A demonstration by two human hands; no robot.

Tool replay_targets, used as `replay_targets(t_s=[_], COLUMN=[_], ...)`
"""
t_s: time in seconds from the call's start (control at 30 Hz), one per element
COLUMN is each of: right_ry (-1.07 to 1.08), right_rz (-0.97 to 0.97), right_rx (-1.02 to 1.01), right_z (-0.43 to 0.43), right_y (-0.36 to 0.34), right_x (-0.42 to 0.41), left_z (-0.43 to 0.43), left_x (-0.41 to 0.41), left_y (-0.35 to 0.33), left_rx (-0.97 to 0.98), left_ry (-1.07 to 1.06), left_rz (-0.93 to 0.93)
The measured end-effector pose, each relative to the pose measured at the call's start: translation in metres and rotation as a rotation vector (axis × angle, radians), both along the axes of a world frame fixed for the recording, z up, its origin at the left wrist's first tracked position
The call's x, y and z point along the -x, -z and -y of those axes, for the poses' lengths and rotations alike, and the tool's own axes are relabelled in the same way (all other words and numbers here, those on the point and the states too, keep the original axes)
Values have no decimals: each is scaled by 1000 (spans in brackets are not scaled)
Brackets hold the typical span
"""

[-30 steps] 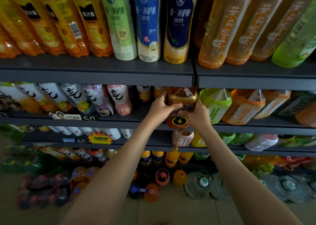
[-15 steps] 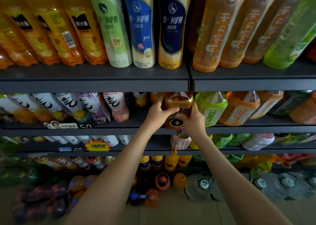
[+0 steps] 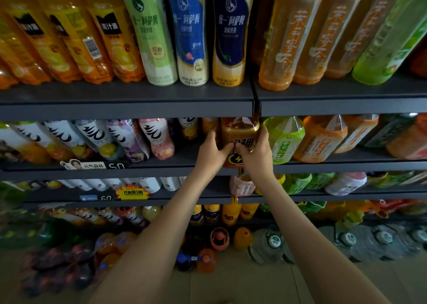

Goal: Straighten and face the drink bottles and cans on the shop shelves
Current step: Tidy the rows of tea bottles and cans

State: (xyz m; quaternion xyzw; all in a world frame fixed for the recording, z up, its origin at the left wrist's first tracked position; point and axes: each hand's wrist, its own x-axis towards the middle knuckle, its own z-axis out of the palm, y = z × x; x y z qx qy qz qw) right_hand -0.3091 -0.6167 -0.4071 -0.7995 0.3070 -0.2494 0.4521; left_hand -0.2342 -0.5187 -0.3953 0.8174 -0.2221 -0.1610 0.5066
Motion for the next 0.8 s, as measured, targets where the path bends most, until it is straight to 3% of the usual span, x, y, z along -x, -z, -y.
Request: replay_targets(t_s=[0.17, 0.37, 0.8], right_ry=[100, 116, 87], right_rz=[-87, -268, -292], right_rx=[21, 55, 106], right_z=[-9, -6, 4], right_y=[4, 6, 10], right_x=[6, 2, -10], left_z=[-3, 9, 16], left_x=[10, 11, -1], left_y=[4, 6, 17], left_rx=[-14, -208, -198], left_ry=[-129, -90, -98], left_rz=[73, 102, 134])
